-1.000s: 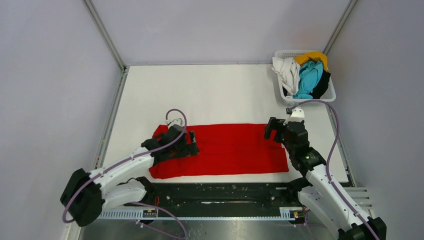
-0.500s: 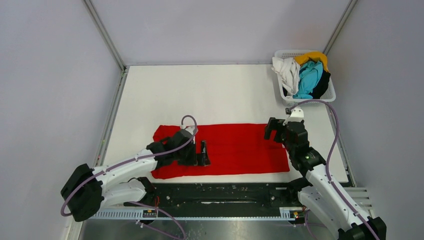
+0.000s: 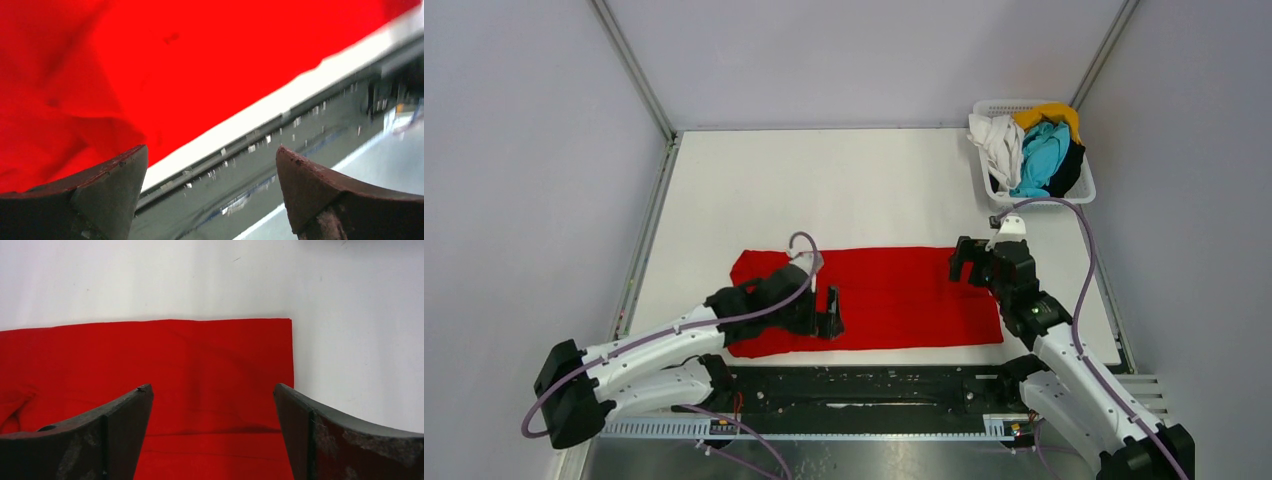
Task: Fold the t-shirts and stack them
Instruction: Fold the other side of the tshirt into a rectangle, then rotate the tshirt 90 degrees
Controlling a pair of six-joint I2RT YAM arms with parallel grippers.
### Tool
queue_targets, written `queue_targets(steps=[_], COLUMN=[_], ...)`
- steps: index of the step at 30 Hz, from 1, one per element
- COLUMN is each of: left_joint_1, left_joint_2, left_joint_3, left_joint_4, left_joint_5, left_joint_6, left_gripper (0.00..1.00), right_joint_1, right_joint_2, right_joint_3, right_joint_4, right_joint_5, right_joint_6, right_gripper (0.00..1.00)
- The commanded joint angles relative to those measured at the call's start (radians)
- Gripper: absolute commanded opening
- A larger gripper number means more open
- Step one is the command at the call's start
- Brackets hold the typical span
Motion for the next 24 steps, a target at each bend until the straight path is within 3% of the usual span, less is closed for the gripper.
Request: queue_targets(steps=[1,5,8,12,15,20,24], left_joint_1=[0.117,0.289,0.306,0.299,0.231,0.022,-0.088], left_joint_2=[-0.029,0.089,0.193,0.243,0.195,0.082,0.032], left_joint_3=[0.06,0.031,0.067,0.035,-0.007,0.008,0.0], left_joint_4=[-0.007,0.127,0.12,0.188,0.245,0.177,0.163], left_joint_5=[-0.289,-0.206,-0.181,-0.035,0.048,0.025,0.102], left_joint_6=[-0.083,-0.073,-0.041,-0.017,-0.005,0.021,0.048], left_gripper=[0.99,0.99,0.99,0.99,0.99,0.99,0.99], right_joint_1=[0.004,0.004,0.005,0.005,0.005,0.004,0.004], right_joint_2=[0.025,0.036,0.037,0.042,0.053,0.078,0.089], right_joint_3=[0.031,0.031,0.028,0.018,0.018,0.021,0.027], right_joint_4=[0.008,0.01,0.01,0.02,0.019,0.023,0.015], right_joint_5=[-0.031,-0.03,-0.025,-0.014,-0.013,-0.044,-0.054], right_joint_6=[-0.002,-0.002,-0.004,-0.003,-0.002,0.006,0.006], right_gripper=[0.98,0.98,0.98,0.98,0.98,0.98,0.98])
